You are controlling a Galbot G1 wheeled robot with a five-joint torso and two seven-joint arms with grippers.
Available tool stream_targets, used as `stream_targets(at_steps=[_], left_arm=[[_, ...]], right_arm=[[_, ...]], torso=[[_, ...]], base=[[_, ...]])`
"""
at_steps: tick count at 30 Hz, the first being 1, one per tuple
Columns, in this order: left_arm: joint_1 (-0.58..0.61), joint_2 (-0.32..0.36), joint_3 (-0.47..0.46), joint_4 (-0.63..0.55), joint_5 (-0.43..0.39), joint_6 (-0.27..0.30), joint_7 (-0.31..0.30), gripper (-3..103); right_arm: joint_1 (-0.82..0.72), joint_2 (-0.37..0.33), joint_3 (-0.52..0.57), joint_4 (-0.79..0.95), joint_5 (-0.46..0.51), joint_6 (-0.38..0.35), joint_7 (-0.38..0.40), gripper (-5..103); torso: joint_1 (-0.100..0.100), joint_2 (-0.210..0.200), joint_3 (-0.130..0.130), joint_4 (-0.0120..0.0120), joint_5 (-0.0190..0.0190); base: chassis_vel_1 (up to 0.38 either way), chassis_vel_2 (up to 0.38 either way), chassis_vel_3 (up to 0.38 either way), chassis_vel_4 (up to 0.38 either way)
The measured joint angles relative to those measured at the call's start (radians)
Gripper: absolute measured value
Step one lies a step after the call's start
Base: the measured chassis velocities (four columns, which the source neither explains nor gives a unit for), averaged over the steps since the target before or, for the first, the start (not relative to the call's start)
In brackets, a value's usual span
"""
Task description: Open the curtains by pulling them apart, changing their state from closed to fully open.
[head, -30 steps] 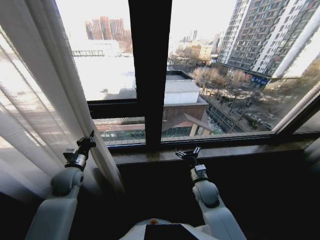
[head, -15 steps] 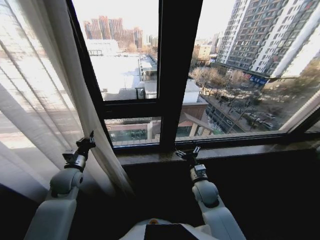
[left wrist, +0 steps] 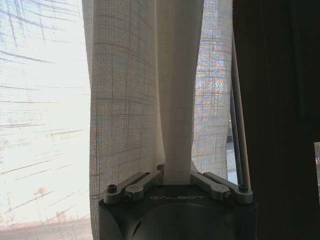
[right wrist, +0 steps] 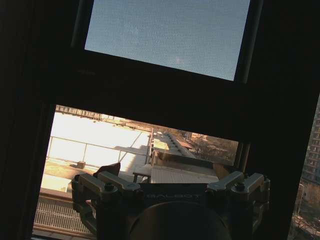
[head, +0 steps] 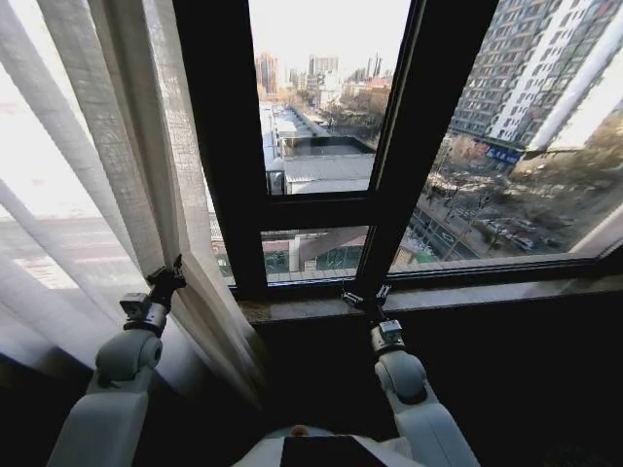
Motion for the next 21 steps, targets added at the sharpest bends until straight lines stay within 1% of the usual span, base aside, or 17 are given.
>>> stream_targets(at_steps=[21], left_arm=[[0.011, -0.010, -0.004, -0.009, 0.001, -0.003, -0.008, 0]], right_arm=[[-0.003, 0.002, 0.001, -0.005, 0.001, 0.013, 0.000, 100]], torso=[[0.000, 0.000, 0.000, -0.0001, 0.0003]], base=[[0.348, 0.354, -0.350, -0.359]])
